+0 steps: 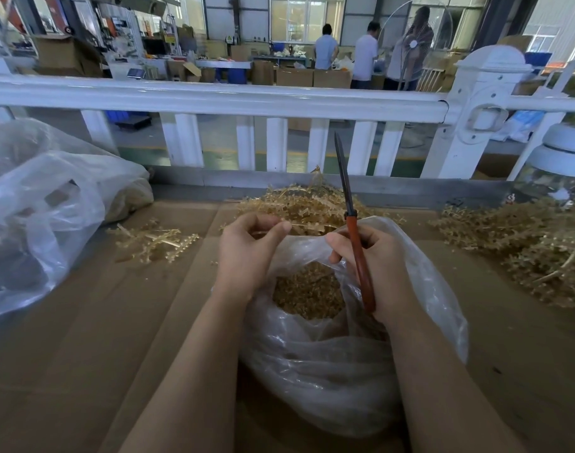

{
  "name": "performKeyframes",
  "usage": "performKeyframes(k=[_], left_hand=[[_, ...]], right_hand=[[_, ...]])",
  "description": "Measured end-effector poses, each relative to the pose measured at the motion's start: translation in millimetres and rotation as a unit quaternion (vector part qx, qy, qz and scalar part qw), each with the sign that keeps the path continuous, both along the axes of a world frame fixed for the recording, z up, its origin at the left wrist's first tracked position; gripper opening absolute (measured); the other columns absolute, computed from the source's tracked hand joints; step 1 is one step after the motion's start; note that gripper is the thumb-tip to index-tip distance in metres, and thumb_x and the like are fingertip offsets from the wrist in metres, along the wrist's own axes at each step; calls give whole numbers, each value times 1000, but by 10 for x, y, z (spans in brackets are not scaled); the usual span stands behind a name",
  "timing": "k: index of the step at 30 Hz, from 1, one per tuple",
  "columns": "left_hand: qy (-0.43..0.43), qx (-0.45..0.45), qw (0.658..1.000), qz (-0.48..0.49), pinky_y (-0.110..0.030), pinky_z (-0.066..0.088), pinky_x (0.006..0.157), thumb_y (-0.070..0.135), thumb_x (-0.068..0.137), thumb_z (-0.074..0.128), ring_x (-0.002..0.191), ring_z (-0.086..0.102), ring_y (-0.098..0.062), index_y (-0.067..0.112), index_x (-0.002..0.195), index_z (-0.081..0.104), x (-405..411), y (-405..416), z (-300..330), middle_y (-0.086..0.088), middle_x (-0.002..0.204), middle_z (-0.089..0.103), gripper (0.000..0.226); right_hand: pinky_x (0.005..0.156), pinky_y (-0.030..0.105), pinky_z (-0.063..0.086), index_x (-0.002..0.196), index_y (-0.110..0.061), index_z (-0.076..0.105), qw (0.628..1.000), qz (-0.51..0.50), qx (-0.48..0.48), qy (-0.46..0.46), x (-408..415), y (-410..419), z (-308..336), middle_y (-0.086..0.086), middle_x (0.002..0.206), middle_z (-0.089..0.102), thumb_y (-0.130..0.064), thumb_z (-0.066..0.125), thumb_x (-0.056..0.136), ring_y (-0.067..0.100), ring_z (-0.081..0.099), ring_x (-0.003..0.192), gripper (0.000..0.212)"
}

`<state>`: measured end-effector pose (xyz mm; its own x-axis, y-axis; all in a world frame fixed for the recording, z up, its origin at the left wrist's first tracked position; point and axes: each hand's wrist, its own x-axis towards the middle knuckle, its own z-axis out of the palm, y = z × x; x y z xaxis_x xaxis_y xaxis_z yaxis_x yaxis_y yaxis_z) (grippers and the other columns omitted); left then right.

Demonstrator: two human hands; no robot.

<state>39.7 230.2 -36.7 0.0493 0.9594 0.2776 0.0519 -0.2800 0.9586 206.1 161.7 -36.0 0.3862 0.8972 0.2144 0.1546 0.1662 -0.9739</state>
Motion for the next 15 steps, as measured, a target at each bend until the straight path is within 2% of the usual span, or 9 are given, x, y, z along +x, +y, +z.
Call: performKeyframes(k=[3, 5, 7, 9, 13, 15], left_hand=[[-112, 7, 991, -66, -25, 56, 76, 13, 81, 78, 79, 67, -9, 13, 85, 70, 3, -47, 48, 5, 79, 71, 9], [-189, -10, 974, -121, -32, 56, 83, 13, 75, 78, 87, 67, -19, 12, 88, 69, -5, -51, 71, -5, 84, 70, 15], [-233, -18, 955, -179, -35, 56, 86, 9, 70, 77, 89, 67, -23, 12, 89, 68, -16, -49, 95, -4, 81, 70, 21], [-229, -11, 946, -228, -31, 57, 82, 0, 69, 79, 83, 67, -19, 14, 88, 69, -19, -49, 103, 1, 75, 70, 25], [-148, 32, 949, -276, -20, 54, 69, -3, 68, 77, 70, 64, -4, 22, 79, 75, -19, -72, 88, 13, 69, 66, 27], [-126, 38, 954, -270, -20, 54, 68, -2, 67, 77, 72, 66, -3, 23, 78, 76, -18, -83, 93, 11, 73, 70, 27]], right_hand=[[56, 16, 49, 81, -2, 72, 1000, 13, 10, 21, 4, -13, 12, 6, 67, 69, -22, 75, 89, 7, 60, 51, 21], [47, 11, 43, 82, -2, 70, 998, 34, 23, 53, -4, -35, 32, 9, 67, 68, -27, 76, 85, 3, 56, 44, 26], [44, 9, 42, 88, -4, 70, 995, 48, 30, 83, -12, -55, 55, 11, 70, 70, -39, 74, 77, 2, 56, 43, 37], [41, 11, 41, 89, -9, 71, 991, 65, 32, 117, -11, -58, 67, 12, 74, 72, -46, 70, 76, 4, 55, 40, 40], [36, 20, 31, 73, -34, 74, 984, 92, 57, 145, 12, -41, 58, 14, 83, 75, -60, 70, 79, 10, 40, 37, 27], [38, 21, 34, 86, -27, 74, 979, 93, 85, 162, 18, -35, 45, 12, 76, 71, -62, 69, 81, 17, 42, 41, 36]])
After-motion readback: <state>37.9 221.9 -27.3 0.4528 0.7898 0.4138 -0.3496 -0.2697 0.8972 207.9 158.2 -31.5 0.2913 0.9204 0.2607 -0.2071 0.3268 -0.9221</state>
